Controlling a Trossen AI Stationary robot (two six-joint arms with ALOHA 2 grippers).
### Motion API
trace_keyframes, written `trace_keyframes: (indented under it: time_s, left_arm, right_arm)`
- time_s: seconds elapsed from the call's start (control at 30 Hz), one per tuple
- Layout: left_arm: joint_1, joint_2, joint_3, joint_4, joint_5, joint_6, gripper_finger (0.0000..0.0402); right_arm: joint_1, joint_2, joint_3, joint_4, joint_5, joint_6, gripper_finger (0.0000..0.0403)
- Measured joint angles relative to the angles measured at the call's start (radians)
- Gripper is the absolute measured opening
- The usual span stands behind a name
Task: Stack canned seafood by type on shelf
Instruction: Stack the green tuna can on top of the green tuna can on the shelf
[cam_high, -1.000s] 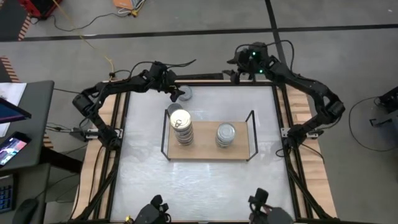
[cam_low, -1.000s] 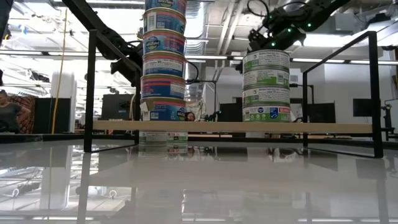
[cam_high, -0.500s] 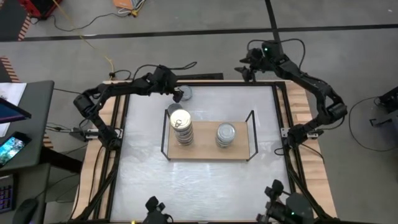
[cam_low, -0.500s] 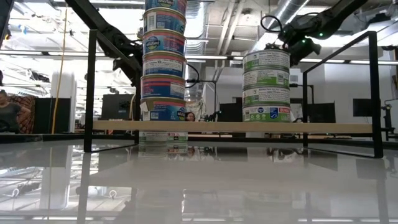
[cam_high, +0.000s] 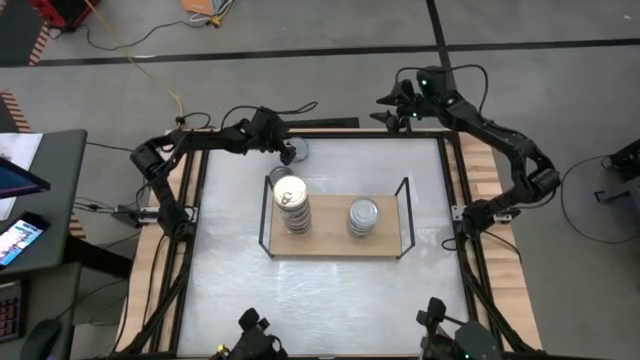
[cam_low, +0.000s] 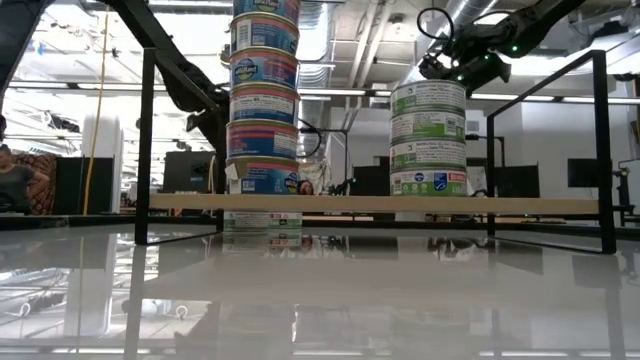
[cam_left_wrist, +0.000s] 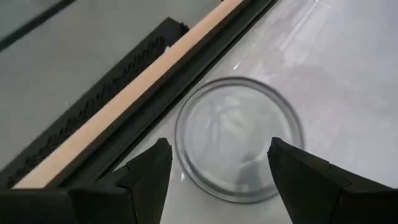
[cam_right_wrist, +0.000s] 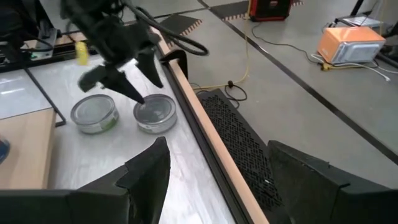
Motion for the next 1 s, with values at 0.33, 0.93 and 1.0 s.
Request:
trace_keyframes:
  time_s: [0.33, 0.93, 1.0]
  left_arm:
    - [0.096, 0.016, 0.002, -0.024, 0.088, -0.111, 0.0224]
    - [0.115, 0.087, 0.006, -0.073, 0.198, -0.173, 0.0111]
    - [0.115, 0.087, 0.005, -0.094, 0.199, -0.151, 0.0091]
  right_arm:
    - [0.002, -0.010, 0.001, -0.009, 0.000, -0.002, 0.0290]
    - [0.002, -0.010, 0.001, -0.020, 0.001, -0.007, 0.0290]
    - [0.002, -0.010, 0.001, -0.021, 0.001, -0.008, 0.0290]
